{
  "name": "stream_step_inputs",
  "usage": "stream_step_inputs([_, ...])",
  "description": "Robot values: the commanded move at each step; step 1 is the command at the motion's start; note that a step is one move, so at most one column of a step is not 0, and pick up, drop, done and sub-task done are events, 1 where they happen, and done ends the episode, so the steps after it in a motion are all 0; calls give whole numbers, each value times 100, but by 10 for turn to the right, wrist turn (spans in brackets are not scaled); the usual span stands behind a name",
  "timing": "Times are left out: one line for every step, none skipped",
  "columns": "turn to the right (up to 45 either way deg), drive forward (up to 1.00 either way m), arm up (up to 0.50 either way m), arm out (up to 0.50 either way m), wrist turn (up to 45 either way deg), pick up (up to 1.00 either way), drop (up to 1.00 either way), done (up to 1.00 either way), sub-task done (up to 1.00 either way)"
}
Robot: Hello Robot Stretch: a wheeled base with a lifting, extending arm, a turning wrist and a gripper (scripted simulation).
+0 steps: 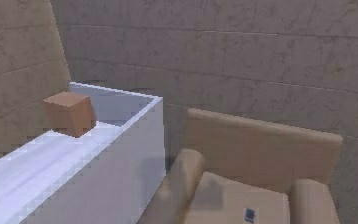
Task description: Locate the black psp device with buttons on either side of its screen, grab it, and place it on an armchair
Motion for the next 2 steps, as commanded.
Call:
stream_step_inputs([-360,0,0,0,0,0,0,0,0])
stream_step_inputs([0,0,0,44,0,0,0,0,0])
